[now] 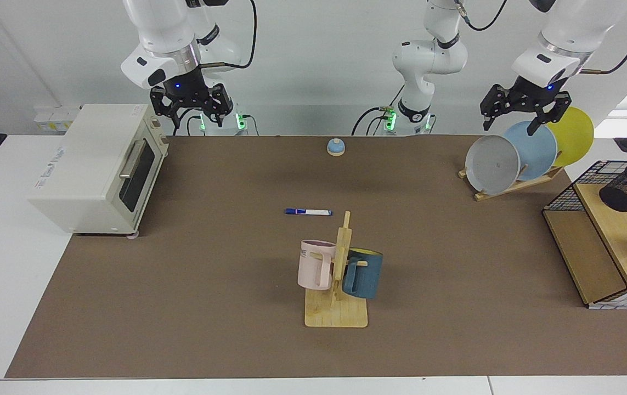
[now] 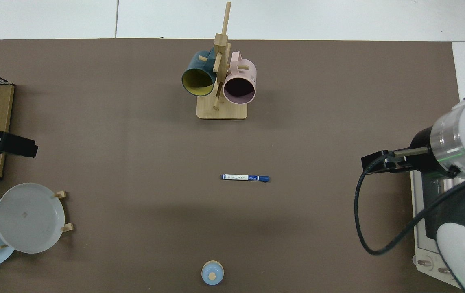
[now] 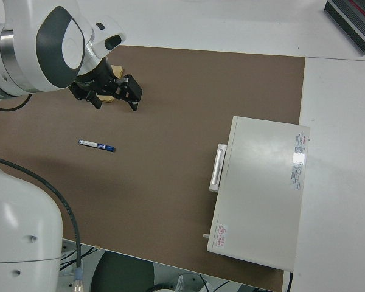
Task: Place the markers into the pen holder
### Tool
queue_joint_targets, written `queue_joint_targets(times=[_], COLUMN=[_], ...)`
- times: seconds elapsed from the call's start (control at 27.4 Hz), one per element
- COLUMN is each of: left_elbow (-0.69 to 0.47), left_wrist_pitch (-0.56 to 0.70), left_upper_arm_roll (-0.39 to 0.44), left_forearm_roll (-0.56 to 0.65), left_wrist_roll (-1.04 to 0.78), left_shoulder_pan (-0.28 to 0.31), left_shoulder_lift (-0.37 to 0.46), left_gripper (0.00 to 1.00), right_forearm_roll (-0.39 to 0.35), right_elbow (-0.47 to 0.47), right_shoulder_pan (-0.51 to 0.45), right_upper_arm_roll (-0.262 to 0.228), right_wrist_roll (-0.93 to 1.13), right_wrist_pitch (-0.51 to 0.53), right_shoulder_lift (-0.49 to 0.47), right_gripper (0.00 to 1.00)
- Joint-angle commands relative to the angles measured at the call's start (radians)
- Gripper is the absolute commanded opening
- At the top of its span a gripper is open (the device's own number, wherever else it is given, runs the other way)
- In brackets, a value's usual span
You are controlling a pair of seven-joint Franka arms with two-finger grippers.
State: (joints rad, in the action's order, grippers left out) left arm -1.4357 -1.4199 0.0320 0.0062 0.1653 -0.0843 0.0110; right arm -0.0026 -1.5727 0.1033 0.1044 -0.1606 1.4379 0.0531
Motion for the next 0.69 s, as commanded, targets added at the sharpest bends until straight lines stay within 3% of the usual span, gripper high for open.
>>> queue_joint_targets(times=[0.0, 0.44, 0.66], left_elbow=[0.008, 0.005, 0.001], left_wrist_pitch=[0.019, 0.019, 0.019], left_upper_arm_roll=[-0.006, -0.006, -0.006], left_forearm_roll=[0.001, 0.000, 0.000], left_wrist_roll=[-0.010, -0.010, -0.010], left_shoulder_pan=[0.003, 0.003, 0.003], left_shoulder_lift=[-0.008, -0.011, -0.011], left_gripper=[1.00, 1.00, 1.00], right_forearm_roll=[0.022, 0.027, 0.076], right_elbow=[-0.023, -0.023, -0.067], right_shoulder_pan=[-0.004, 0.021, 0.026], right_upper_arm_roll=[-0.005, -0.003, -0.005], right_wrist_roll=[0.029, 0.013, -0.092], right_wrist_pitch=[-0.011, -0.004, 0.022], right_shoulder_lift=[0.024, 0.022, 0.047], right_gripper=[1.00, 1.00, 1.00])
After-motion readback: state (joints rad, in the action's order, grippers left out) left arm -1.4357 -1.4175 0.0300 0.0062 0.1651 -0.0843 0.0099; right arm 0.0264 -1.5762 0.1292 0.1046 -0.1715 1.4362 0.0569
